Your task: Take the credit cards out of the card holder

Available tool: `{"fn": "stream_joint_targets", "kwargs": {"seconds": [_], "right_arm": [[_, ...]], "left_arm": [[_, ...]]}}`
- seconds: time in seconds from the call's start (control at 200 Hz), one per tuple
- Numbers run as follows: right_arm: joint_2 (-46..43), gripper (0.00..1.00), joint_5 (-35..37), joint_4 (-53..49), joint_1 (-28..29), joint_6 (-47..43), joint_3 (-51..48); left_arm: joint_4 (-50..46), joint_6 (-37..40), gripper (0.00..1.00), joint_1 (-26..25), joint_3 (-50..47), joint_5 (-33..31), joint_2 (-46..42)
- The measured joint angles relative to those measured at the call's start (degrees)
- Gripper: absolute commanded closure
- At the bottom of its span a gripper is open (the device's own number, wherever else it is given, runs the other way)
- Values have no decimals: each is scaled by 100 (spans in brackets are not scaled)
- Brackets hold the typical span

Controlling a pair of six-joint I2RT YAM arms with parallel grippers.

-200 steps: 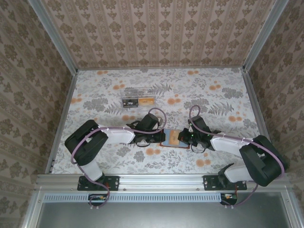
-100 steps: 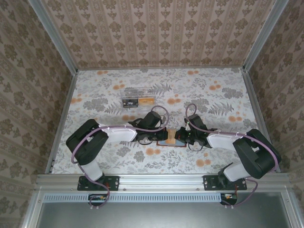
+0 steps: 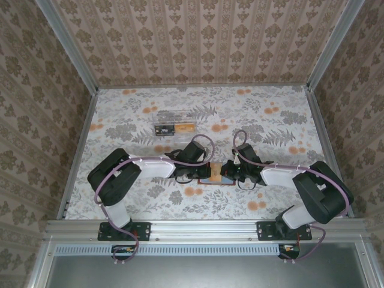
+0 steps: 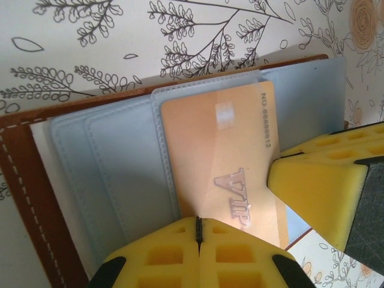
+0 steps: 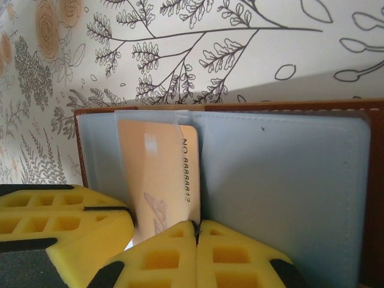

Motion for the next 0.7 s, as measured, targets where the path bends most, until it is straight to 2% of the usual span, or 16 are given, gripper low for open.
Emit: {"fn": "stream_joint_targets", "kwargs": {"seconds": [0.13,0.19,0.36,0.7], "right_arm": [[33,95,-162,26,-92,-46,-2],[33,89,-229,31,-136,-85,-7],[42,83,-409,98,-208,-131,-17],[105,82,-664,367,-310,-129,-111]], "left_arm": [[0,0,100,4,0,0,0],[0,0,100,4,0,0,0],[2,-2,100,4,0,0,0],[-2,0,100,4,0,-2,0]]}}
